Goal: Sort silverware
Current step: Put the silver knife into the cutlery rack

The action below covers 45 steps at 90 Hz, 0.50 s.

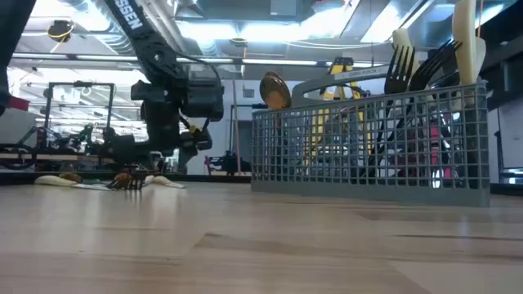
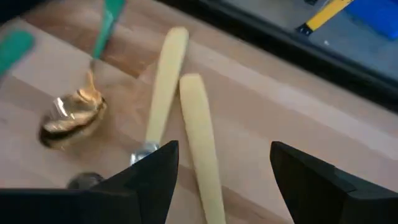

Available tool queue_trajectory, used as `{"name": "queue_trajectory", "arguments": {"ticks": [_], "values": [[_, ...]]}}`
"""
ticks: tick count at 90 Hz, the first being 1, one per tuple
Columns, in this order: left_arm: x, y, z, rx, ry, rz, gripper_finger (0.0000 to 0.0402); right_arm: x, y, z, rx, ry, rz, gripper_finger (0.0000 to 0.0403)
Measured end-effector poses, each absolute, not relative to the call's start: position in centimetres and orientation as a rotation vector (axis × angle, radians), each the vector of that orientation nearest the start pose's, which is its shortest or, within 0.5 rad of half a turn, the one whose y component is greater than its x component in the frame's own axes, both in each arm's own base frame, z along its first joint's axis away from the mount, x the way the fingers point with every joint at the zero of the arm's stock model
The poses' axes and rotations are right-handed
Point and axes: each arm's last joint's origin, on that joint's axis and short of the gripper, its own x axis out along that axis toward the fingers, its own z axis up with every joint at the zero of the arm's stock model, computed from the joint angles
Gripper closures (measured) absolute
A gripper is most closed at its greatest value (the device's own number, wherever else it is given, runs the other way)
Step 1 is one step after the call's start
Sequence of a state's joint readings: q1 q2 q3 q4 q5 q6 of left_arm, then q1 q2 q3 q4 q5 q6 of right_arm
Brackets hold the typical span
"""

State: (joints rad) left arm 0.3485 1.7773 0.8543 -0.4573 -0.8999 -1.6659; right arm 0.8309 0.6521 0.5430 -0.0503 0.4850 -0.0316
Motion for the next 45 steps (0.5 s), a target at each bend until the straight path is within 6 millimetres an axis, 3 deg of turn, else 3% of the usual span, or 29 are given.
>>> {"name": "queue_trajectory", "arguments": {"ticks": [20, 45], "values": [[26.3, 12.4, 10.5, -0.866, 0.207, 1.8, 0.0164, 11.3, 10.4, 28.2, -0.126, 0.117, 0.347, 0.0292], [26.0, 13.3, 10.4, -0.904, 0.215, 1.818, 0.0166, 11.3, 10.4, 28.2, -0.127, 0.118, 0.347, 0.0292]]}}
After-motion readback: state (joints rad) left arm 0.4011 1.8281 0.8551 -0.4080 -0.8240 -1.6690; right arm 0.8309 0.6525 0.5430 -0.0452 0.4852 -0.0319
